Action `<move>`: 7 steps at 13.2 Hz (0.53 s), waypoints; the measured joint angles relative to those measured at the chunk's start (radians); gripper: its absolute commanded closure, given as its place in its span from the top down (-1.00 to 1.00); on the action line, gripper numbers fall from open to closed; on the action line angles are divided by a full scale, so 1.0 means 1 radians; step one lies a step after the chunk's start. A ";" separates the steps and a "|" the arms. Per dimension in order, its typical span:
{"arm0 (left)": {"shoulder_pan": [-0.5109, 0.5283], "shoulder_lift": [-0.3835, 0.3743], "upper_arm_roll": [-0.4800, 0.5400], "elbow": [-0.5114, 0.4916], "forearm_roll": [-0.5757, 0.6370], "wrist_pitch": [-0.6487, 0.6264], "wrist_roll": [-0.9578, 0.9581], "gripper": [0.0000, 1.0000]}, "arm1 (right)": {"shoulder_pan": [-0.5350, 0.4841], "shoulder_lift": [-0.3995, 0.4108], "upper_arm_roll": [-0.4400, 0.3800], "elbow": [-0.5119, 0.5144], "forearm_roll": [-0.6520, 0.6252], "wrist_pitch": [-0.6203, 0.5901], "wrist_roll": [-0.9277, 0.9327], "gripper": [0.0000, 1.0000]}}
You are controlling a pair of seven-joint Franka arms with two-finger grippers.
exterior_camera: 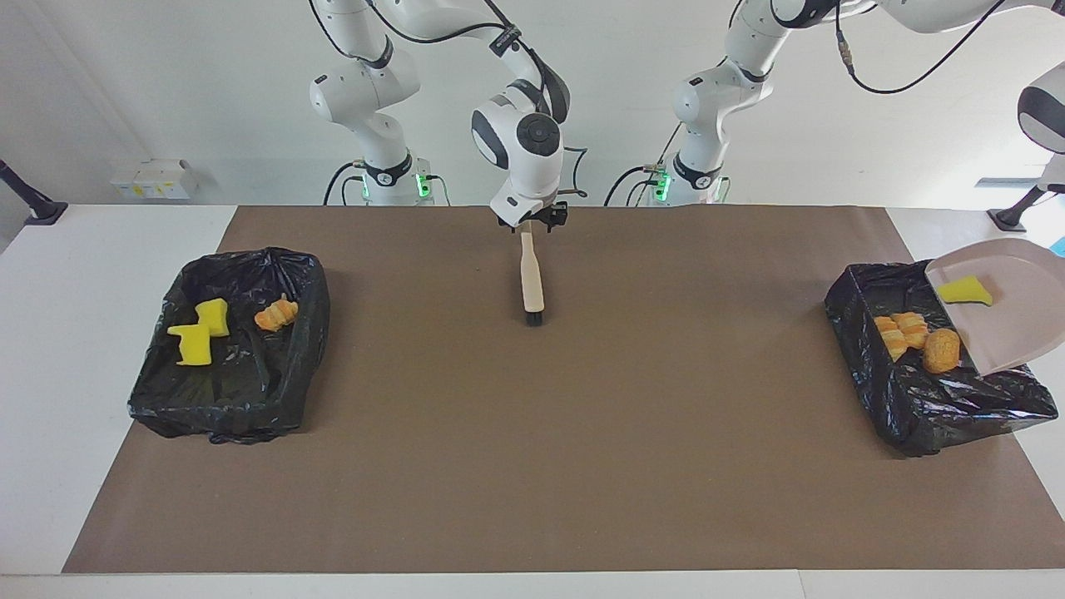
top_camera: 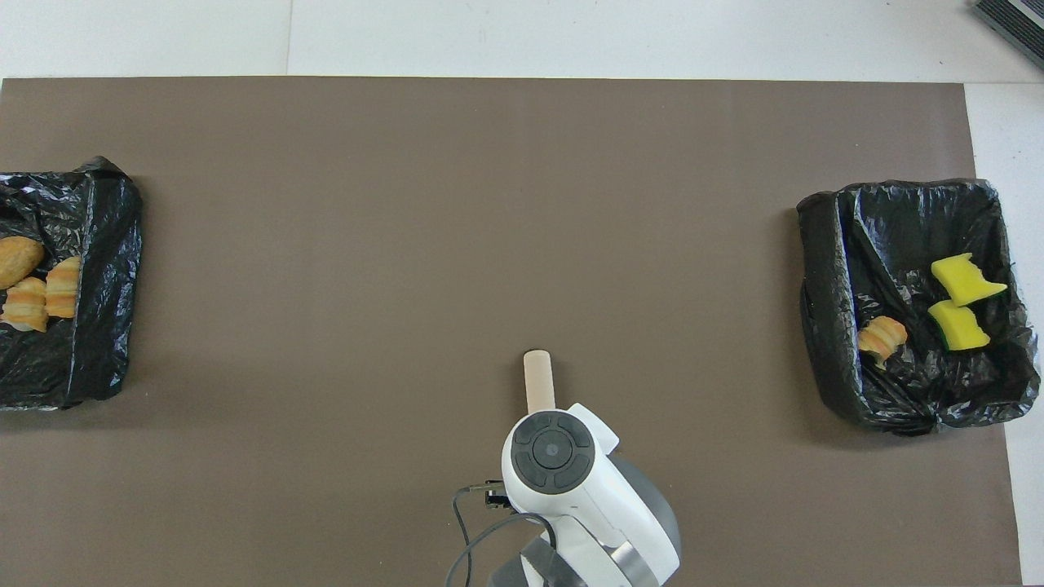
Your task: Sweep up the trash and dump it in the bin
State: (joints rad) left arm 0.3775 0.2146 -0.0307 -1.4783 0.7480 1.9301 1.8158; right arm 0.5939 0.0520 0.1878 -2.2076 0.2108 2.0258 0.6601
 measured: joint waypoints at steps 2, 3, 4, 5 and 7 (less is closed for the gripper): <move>-0.035 -0.041 -0.002 0.000 0.090 0.003 -0.034 -1.00 | -0.012 -0.002 -0.008 0.023 -0.009 0.003 0.000 1.00; -0.051 -0.061 -0.004 0.000 0.120 0.003 -0.047 -1.00 | -0.034 -0.003 -0.010 0.039 -0.037 0.004 0.000 1.00; -0.064 -0.078 -0.006 0.000 0.134 0.002 -0.050 -1.00 | -0.066 -0.006 -0.011 0.058 -0.073 0.004 0.000 1.00; -0.074 -0.088 -0.006 0.000 0.142 0.002 -0.051 -1.00 | -0.102 -0.009 -0.012 0.075 -0.103 0.004 0.000 1.00; -0.091 -0.100 -0.008 -0.004 0.161 0.001 -0.071 -1.00 | -0.183 -0.011 -0.014 0.108 -0.167 0.004 -0.006 1.00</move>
State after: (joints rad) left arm 0.2863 0.1150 -0.0389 -1.4822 0.9092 1.9307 1.7444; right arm 0.4114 0.0414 0.1741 -2.0998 0.0436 2.0303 0.6541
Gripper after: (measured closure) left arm 0.670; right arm 0.000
